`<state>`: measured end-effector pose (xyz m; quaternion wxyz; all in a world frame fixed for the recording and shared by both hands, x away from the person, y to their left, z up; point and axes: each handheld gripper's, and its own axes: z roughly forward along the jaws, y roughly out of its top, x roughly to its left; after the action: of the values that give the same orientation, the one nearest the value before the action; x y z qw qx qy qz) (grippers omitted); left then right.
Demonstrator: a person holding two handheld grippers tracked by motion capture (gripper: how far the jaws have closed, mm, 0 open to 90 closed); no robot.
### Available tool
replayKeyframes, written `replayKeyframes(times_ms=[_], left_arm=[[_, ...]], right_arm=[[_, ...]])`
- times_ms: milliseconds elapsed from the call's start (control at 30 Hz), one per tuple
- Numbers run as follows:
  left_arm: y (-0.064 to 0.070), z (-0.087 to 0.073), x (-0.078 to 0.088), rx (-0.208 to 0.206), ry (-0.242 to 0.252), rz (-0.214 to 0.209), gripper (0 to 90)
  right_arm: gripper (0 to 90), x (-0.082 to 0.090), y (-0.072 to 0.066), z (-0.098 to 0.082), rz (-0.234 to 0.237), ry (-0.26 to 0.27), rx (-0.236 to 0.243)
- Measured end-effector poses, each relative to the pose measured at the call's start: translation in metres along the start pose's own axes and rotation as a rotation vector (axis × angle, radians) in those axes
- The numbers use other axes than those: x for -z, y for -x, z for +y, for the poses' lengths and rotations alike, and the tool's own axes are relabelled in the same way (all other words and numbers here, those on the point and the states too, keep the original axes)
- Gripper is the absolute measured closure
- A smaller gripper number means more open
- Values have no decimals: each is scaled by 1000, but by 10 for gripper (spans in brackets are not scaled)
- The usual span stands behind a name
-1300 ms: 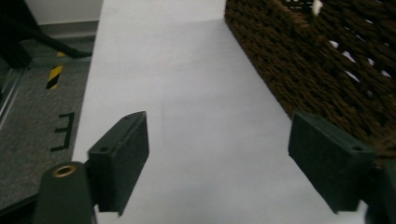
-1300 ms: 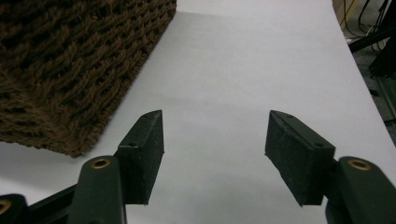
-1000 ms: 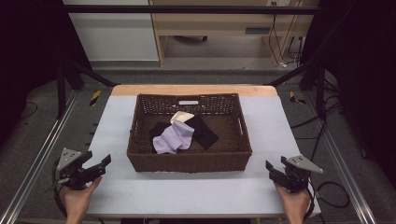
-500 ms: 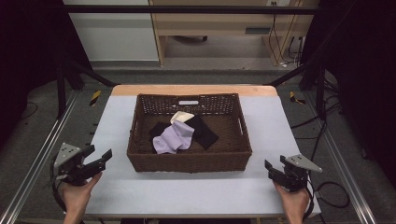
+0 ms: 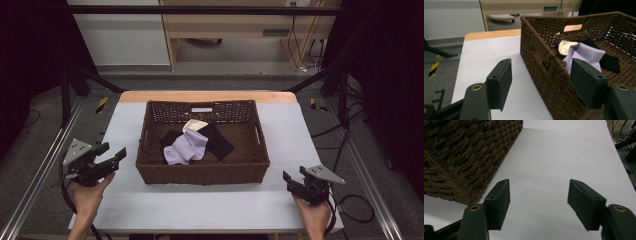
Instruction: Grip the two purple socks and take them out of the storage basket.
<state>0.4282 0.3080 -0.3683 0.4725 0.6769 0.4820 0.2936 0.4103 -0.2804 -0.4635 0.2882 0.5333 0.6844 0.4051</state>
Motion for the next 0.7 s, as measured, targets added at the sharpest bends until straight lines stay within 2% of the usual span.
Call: replayKeyframes(times_ms=[133,533,700], left_arm=[[9,11,-3,-21,13,-8,355],[38,37,-25,-80,2,-44,396],[47,47,-35,-81,10,-60,408]], right_arm=[[358,0,0,0,0,0,10],[359,-1,0,1,-2,-4,4],[359,-1,1,1,-3,-1,3]])
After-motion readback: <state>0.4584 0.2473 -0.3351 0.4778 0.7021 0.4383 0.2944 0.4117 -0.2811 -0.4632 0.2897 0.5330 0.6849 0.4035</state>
